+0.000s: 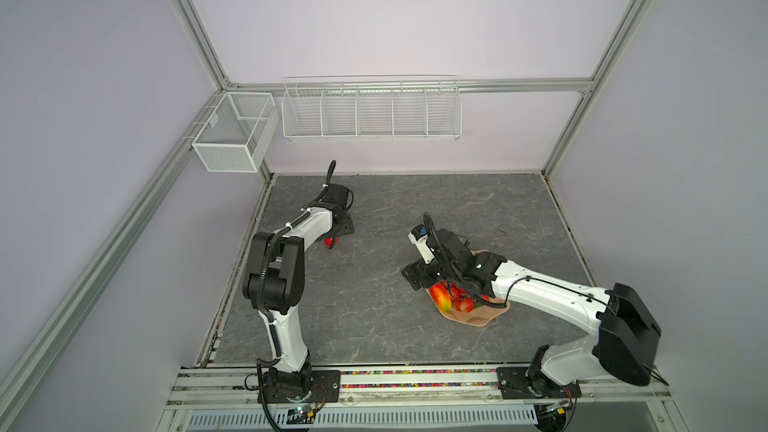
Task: Place and organize the fake fruits in the fruit bowl
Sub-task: 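Grasp and lift the farther red-yellow mango with the left gripper, then carry the mango to the bowl and release it with the left gripper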
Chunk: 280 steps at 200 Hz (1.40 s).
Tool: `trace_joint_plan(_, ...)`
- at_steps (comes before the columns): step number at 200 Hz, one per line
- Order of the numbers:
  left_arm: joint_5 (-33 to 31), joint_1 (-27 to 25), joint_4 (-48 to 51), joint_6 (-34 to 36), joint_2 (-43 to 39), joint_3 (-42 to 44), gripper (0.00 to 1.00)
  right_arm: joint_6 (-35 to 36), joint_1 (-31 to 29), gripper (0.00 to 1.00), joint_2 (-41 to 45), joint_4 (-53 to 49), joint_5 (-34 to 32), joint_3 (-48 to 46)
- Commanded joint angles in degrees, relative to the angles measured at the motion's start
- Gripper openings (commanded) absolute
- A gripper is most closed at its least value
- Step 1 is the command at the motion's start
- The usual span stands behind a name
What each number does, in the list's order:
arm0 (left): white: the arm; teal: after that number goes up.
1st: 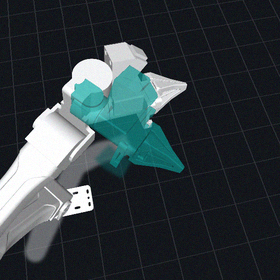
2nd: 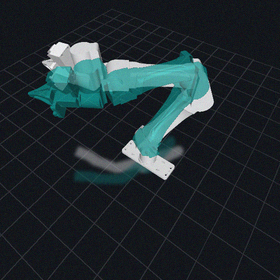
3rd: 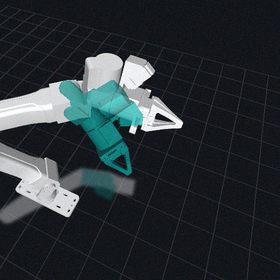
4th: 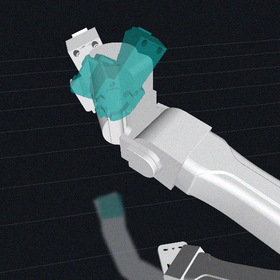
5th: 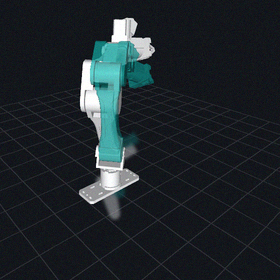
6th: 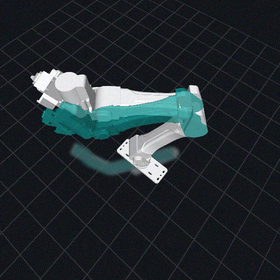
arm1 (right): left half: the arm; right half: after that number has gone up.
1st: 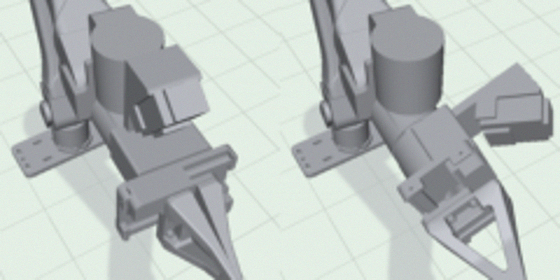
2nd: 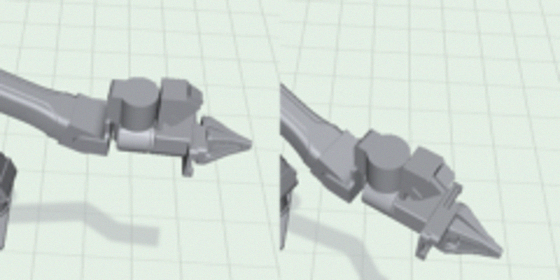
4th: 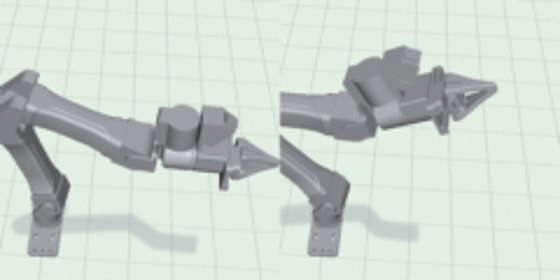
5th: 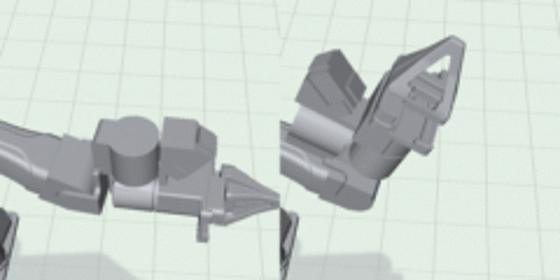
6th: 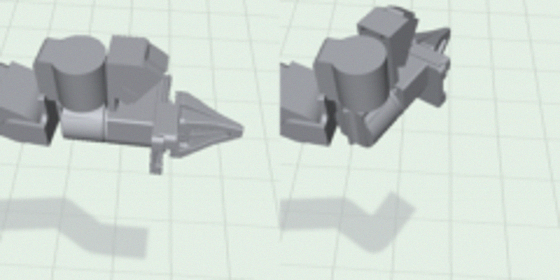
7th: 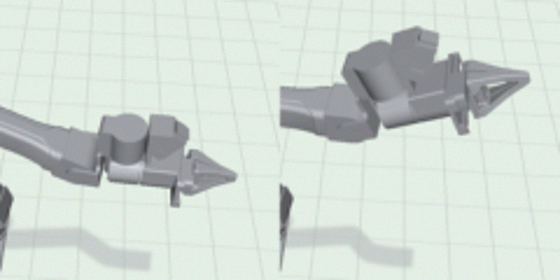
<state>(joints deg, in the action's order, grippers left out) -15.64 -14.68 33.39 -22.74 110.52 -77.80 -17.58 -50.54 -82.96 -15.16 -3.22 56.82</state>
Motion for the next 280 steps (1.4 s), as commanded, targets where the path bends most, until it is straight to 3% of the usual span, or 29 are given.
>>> trace_joint_plan(1,-1.1,0.8,2.1,1.1,1.1,-0.6,0.80,-0.6,0.8,0.88,1.3,1.4,2.7,-0.9)
trace_joint_plan(29,1.9,2.2,0.9,1.1,1.6,1.0,0.70,-0.7,1.2,0.88,1.1,1.0,3.2,-0.2)
trace_joint_plan(84,9.4,2.2,-3.3,3.4,-0.7,2.8,0.40,-2.0,3.1,0.88,5.5,-0.2,2.8,-1.8)
trace_joint_plan(119,13.6,-0.1,-5.7,5.5,-5.4,5.3,0.35,-4.1,7.6,0.88,14.1,-3.4,2.6,-6.1)
trace_joint_plan(170,17.8,-17.8,-5.3,5.9,-13.8,4.1,0.34,-11.4,11.9,0.89,29.1,-18.9,-2.9,-11.6)
trace_joint_plan(206,28.1,-31.0,-13.1,9.9,-20.6,7.9,0.34,-19.4,12.5,0.89,45.5,-28.3,-6.3,-15.9)
trace_joint_plan(236,35.2,-40.1,-18.9,18.0,-26.1,13.1,0.35,-22.7,12.6,0.89,53.2,-34.2,-3.9,-17.5)
trace_joint_plan(280,40.0,-45.7,-20.4,20.5,-25.0,14.2,0.35,-26.1,12.5,0.89,61.2,-37.4,-3.0,-19.6)
